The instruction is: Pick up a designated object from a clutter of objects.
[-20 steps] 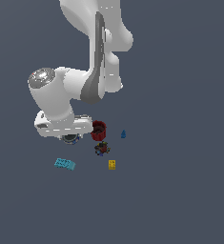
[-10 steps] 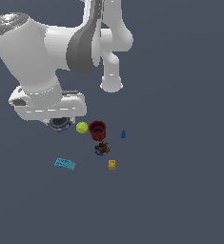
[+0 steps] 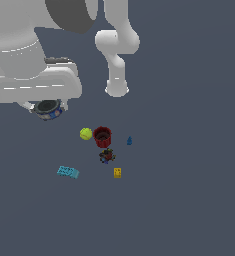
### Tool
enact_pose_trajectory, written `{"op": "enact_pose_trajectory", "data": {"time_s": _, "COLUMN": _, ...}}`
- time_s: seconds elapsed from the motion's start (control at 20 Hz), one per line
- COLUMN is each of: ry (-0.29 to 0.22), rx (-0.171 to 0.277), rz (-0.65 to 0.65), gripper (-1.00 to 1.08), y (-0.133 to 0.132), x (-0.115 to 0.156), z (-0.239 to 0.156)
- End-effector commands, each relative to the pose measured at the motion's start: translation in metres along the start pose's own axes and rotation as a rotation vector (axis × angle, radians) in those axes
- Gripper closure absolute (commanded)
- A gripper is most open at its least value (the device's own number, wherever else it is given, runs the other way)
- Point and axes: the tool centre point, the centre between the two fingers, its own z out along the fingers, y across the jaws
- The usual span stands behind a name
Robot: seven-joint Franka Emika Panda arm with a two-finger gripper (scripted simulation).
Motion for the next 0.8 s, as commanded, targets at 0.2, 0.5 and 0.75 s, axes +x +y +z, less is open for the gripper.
{"op": "enact_pose_trajectory", "data": {"time_s": 0.2, "ry": -0.001, "rx": 0.001, "rz": -0.001, "gripper": 1.08, "y": 0.003, "x": 0.005, "z": -0.042}}
{"op": "enact_pose_trajectory", "data": {"time_s": 0.5, "ry": -0.001, "rx": 0.001, "rz": -0.001, "gripper": 1.08, "y": 0.005, "x": 0.008, "z": -0.060}}
{"op": "enact_pose_trajectory", "data": {"time_s": 0.75, "ry": -0.001, "rx": 0.001, "rz": -0.001, "gripper": 1.08, "y": 0.006, "x": 0.009, "z": -0.064}}
